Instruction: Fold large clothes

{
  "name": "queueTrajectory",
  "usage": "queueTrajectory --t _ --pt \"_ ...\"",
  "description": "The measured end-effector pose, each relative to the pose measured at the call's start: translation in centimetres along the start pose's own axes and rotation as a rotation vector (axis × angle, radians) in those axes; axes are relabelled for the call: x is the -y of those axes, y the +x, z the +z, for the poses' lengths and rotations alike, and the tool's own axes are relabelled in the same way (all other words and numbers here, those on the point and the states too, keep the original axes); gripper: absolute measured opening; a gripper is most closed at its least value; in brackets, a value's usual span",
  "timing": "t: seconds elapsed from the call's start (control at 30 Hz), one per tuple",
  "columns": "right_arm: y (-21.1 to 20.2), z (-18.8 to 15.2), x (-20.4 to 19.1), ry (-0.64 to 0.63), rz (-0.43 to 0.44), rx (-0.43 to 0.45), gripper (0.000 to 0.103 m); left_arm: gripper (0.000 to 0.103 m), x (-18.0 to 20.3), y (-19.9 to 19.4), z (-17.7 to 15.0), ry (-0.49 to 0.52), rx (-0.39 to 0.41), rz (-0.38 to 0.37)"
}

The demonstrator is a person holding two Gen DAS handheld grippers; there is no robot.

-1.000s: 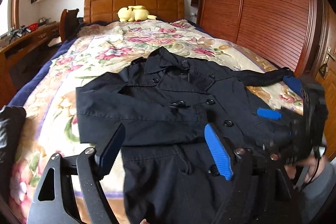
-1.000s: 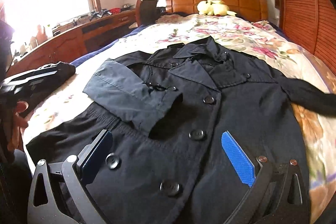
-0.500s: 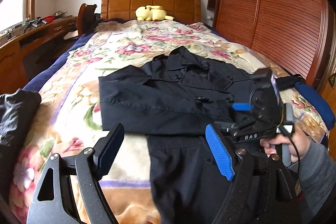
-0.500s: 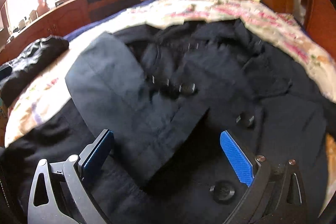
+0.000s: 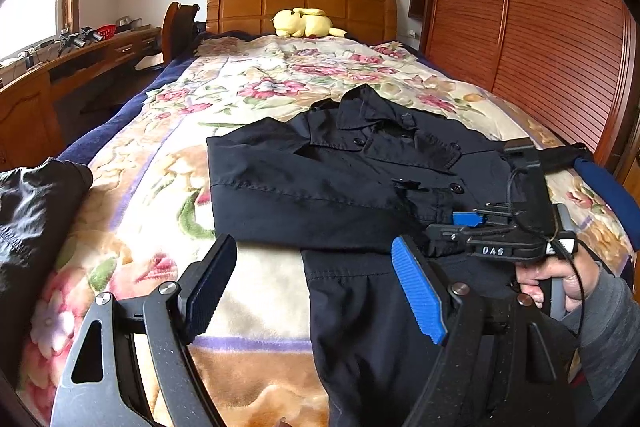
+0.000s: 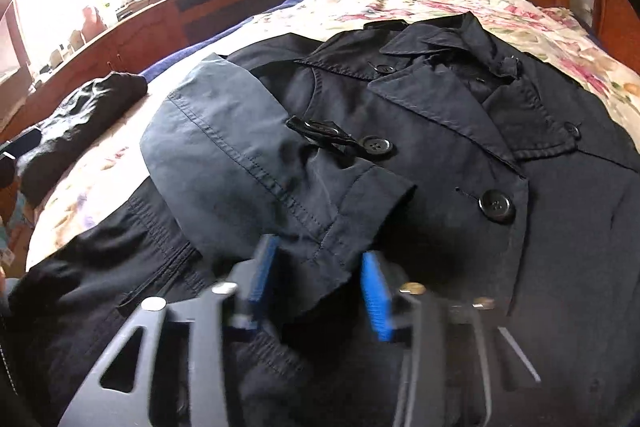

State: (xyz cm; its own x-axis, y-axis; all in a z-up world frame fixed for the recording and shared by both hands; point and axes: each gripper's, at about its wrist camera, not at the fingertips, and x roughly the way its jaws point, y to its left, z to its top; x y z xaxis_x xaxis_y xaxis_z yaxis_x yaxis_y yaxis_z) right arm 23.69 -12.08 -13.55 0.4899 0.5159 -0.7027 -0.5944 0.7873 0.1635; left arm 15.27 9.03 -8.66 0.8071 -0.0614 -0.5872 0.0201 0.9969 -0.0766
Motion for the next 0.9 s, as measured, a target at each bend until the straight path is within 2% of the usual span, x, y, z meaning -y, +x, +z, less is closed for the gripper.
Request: queueTrajectory --t 0.1,0.2,0.43,0.63,0.9 --pt "-0.6 -0.1 0.3 0.006 0.010 0.014 0.008 0.081 0.3 0.3 0.0 0.005 -0.007 0.009" --pt "-1.5 -0.2 0.3 0.005 0.017 0.046 0.006 0.081 0.6 0.6 0.1 0.008 -0.009 0.008" --pt "-6.6 -0.9 0.9 0.022 0.027 0.177 0.004 0.081 2.2 1.0 0.6 0.022 -0.002 -0.020" --pt "-11.3 -2.9 2.7 0.030 -0.049 0.254 0.004 0.081 4.1 1.5 1.1 0.044 0.002 -0.048" --pt "-15.6 -6.1 5.1 0.069 -0.152 0.290 0.004 0.081 5.6 1.9 1.2 0.067 -0.001 -0.057"
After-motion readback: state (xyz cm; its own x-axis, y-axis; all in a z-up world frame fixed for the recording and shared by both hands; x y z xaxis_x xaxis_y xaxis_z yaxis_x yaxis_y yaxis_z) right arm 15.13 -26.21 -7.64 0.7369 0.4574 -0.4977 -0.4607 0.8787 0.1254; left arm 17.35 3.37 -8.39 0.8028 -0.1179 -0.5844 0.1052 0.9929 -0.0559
